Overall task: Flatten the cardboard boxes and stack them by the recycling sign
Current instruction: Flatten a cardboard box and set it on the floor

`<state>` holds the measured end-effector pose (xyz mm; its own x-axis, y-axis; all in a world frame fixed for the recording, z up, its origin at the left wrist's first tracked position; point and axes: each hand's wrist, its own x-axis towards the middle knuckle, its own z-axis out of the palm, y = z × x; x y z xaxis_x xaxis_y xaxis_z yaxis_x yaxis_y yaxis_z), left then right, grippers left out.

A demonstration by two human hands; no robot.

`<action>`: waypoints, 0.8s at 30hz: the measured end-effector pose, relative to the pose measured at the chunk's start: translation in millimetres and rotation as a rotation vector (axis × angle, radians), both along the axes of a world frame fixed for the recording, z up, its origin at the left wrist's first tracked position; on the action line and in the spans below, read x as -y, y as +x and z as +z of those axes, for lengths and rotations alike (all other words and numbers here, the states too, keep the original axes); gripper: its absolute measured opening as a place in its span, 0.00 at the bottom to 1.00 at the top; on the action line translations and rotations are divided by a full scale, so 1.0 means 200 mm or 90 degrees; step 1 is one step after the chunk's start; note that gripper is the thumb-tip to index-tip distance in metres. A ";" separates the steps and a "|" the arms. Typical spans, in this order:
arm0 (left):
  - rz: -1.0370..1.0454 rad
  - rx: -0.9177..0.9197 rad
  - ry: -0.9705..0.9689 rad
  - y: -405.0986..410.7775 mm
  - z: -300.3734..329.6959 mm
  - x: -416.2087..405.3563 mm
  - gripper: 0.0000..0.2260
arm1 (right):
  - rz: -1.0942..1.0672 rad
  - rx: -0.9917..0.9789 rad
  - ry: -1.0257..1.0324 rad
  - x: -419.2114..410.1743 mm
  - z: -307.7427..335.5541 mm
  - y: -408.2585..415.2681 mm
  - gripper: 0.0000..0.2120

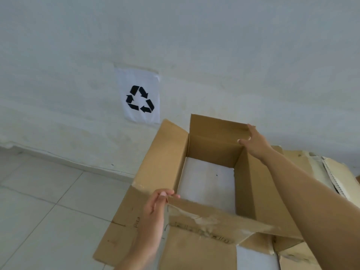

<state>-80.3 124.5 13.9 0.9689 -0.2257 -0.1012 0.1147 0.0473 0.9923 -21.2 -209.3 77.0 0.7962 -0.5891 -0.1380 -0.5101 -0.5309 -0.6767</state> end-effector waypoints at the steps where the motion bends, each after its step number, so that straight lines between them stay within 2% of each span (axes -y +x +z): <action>1: -0.009 -0.018 -0.014 -0.04 -0.01 -0.03 0.10 | 0.010 -0.020 -0.010 -0.02 0.00 0.00 0.34; 4: -0.020 -0.124 -0.073 -0.13 -0.04 -0.12 0.21 | 0.061 -0.079 -0.015 -0.07 0.00 0.01 0.35; 7: -0.043 -0.245 -0.109 -0.12 -0.03 -0.16 0.44 | 0.093 -0.128 -0.043 -0.10 -0.01 0.01 0.37; 8: -0.073 -0.268 -0.102 -0.09 -0.03 -0.17 0.50 | 0.098 -0.142 -0.053 -0.12 -0.01 0.01 0.37; 10: -0.139 -0.246 -0.064 -0.02 -0.04 -0.18 0.55 | 0.102 -0.158 -0.071 -0.13 -0.01 0.01 0.37; 14: -0.188 -0.163 -0.043 0.10 -0.02 -0.17 0.51 | 0.101 -0.174 -0.090 -0.14 -0.01 0.01 0.38; 22: -0.195 -0.022 0.071 0.20 0.07 -0.06 0.22 | 0.136 -0.180 -0.078 -0.05 0.06 0.02 0.38; 24: -0.184 0.035 0.134 0.23 0.12 -0.03 0.19 | 0.141 -0.179 -0.079 -0.02 0.08 0.03 0.37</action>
<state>-34.6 130.4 37.3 0.8733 -0.4711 -0.1241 0.0399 -0.1846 0.9820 -14.6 -206.2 92.3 0.8471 -0.4331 -0.3080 -0.5308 -0.7180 -0.4503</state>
